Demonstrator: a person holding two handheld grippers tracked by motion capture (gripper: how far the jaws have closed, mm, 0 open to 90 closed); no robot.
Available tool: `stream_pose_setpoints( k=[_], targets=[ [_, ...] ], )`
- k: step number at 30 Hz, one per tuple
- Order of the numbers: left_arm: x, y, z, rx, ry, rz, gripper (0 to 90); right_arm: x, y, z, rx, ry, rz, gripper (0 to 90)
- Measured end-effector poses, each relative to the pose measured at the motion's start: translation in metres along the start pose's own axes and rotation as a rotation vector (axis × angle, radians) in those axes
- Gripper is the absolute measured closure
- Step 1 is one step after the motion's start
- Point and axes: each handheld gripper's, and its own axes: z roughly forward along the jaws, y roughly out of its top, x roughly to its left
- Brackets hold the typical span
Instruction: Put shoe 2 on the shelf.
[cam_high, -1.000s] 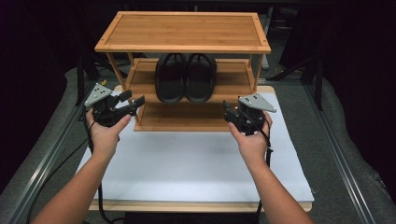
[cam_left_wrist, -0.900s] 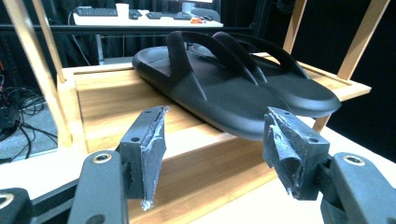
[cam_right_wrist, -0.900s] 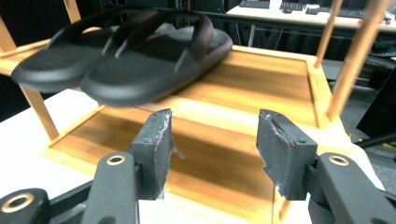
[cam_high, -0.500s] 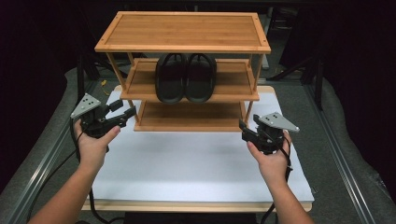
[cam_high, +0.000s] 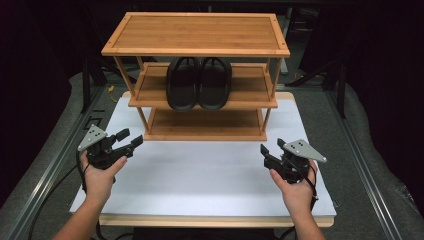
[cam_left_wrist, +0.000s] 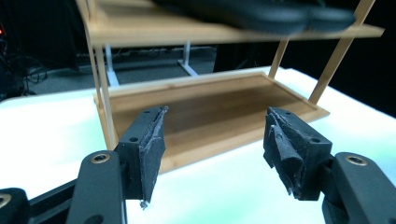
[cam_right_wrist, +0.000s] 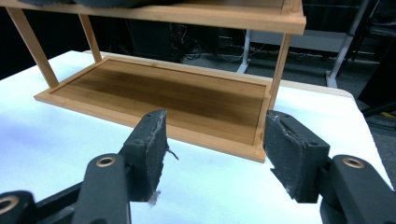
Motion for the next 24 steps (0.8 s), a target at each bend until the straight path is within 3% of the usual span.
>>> stream_pose_setpoints(
  k=[11, 16, 20, 21, 23, 24],
  targets=[
    [0.005, -0.041, 0.008, 0.068, 0.002, 0.013, 37.9, 0.000, -0.028, 0.009, 0.024, 0.022, -0.006, 37.1],
    [0.007, -0.052, 0.012, 0.079, 0.001, 0.028, 37.8, 0.001, -0.046, 0.013, 0.022, -0.012, -0.016, 36.8],
    [0.009, -0.059, 0.016, 0.091, 0.001, 0.040, 37.7, -0.003, -0.062, 0.019, 0.064, -0.033, -0.013, 37.2],
    [0.009, -0.061, 0.017, 0.092, 0.002, 0.042, 37.8, -0.005, -0.064, 0.020, 0.059, 0.004, -0.010, 37.2],
    [0.011, -0.064, 0.018, 0.107, -0.001, 0.036, 37.8, -0.006, -0.067, 0.022, 0.077, -0.021, -0.003, 37.2],
    [0.012, -0.066, 0.019, 0.122, -0.002, 0.037, 37.8, -0.007, -0.069, 0.024, 0.078, 0.001, 0.002, 37.2]
  ],
)
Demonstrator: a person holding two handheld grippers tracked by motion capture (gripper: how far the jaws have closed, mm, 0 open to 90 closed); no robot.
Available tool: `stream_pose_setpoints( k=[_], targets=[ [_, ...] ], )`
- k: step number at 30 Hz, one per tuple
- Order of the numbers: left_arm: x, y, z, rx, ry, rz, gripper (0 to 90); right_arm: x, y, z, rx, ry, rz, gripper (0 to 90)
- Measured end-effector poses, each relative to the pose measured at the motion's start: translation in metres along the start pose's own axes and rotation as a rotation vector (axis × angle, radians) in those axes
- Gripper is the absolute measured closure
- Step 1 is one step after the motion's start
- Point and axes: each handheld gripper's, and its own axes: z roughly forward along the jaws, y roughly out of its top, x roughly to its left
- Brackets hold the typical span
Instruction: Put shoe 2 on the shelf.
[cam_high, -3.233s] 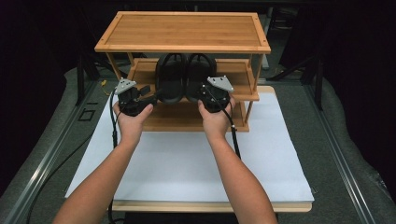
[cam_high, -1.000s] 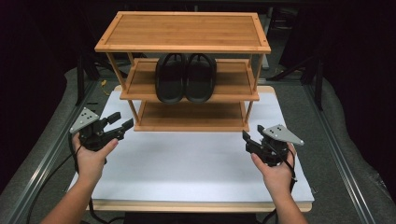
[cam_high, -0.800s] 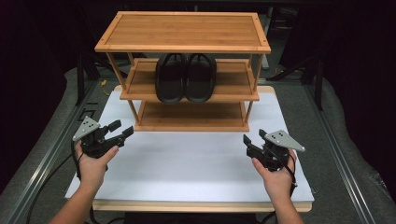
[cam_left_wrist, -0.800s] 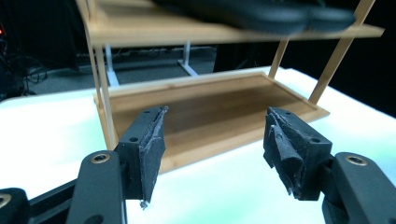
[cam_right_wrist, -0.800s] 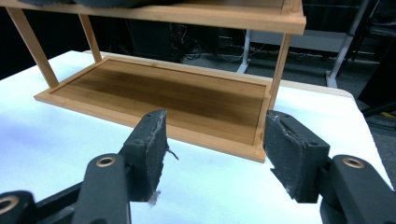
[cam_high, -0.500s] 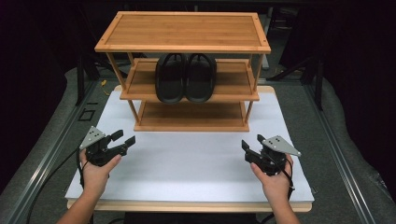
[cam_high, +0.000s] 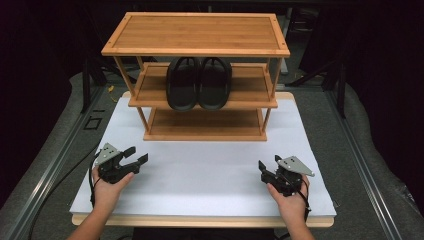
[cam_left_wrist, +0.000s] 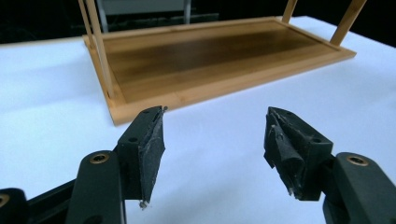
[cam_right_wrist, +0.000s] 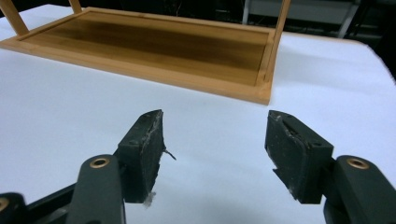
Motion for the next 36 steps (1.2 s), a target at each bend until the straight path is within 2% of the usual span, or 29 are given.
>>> stream_pose_setpoints(
  k=[2, 3, 4, 5, 6, 7, 11, 14, 19, 27, 29, 36],
  targets=[
    [0.001, -0.002, 0.001, 0.009, -0.004, 0.000, 37.8, 0.000, -0.003, 0.002, 0.017, -0.020, -0.001, 37.3],
    [0.002, -0.003, 0.003, 0.016, -0.002, 0.000, 37.8, -0.001, -0.004, 0.004, 0.013, 0.008, -0.004, 37.3],
    [0.002, -0.004, 0.004, 0.022, 0.002, 0.005, 37.8, 0.000, -0.006, 0.005, 0.032, -0.021, -0.016, 37.3],
    [0.003, -0.005, 0.006, 0.031, 0.003, 0.014, 37.8, -0.001, -0.008, 0.008, 0.027, 0.016, -0.023, 37.4],
    [0.004, -0.006, 0.007, 0.044, -0.003, 0.009, 37.7, 0.000, -0.009, 0.010, 0.041, 0.007, -0.031, 37.5],
    [0.005, -0.007, 0.009, 0.062, -0.006, 0.015, 37.5, 0.001, -0.011, 0.011, 0.059, -0.023, -0.044, 37.7],
    [0.008, -0.012, 0.015, 0.108, -0.011, 0.027, 37.5, 0.002, -0.015, 0.020, 0.084, -0.013, -0.072, 38.2],
    [0.009, -0.014, 0.019, 0.130, -0.016, 0.027, 36.2, 0.002, -0.015, 0.022, 0.101, -0.005, -0.077, 38.0],
    [0.007, -0.016, 0.024, 0.156, -0.022, 0.042, 35.2, 0.001, -0.017, 0.025, 0.129, 0.011, -0.059, 36.2],
    [0.003, -0.017, 0.027, 0.179, -0.033, 0.060, 32.9, -0.005, -0.018, 0.026, 0.147, -0.006, -0.013, 32.8],
    [0.002, -0.017, 0.028, 0.183, -0.036, 0.065, 32.5, -0.006, -0.019, 0.026, 0.144, 0.000, -0.007, 32.1],
    [0.001, -0.017, 0.028, 0.184, -0.035, 0.066, 31.3, -0.009, -0.020, 0.026, 0.154, -0.022, -0.004, 29.7]
  ],
)
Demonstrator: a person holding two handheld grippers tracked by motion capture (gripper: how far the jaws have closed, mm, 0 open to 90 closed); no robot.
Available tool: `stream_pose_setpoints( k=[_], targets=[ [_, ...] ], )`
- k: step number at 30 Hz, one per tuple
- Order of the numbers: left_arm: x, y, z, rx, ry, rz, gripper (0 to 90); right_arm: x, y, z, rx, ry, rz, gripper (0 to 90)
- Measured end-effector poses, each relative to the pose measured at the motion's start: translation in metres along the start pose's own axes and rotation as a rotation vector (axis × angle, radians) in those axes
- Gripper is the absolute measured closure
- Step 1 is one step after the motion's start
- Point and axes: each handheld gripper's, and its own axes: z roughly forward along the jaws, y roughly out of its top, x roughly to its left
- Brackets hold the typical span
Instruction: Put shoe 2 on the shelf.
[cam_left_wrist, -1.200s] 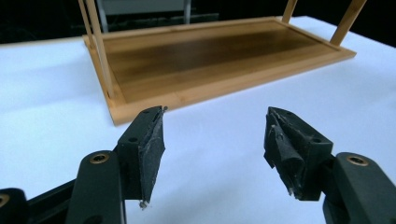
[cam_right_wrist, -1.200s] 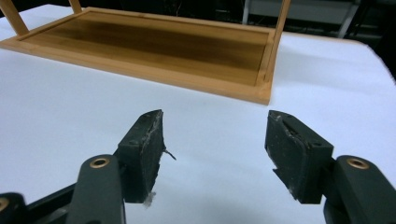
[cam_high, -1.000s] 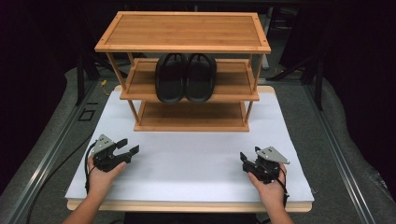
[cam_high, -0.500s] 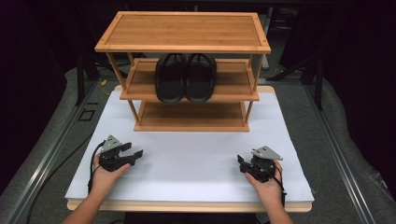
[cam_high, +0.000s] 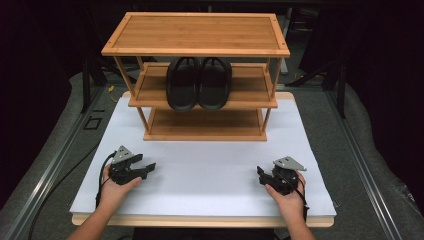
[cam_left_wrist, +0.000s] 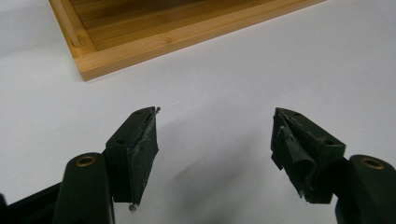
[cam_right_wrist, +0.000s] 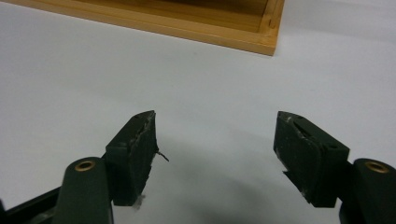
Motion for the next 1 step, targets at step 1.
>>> stream_pose_setpoints(
  k=[1],
  targets=[
    [0.0004, 0.0000, -0.0002, 0.002, 0.003, -0.002, 30.9, -0.0007, 0.0000, 0.0000, -0.003, 0.000, 0.002, 29.5]
  ],
)
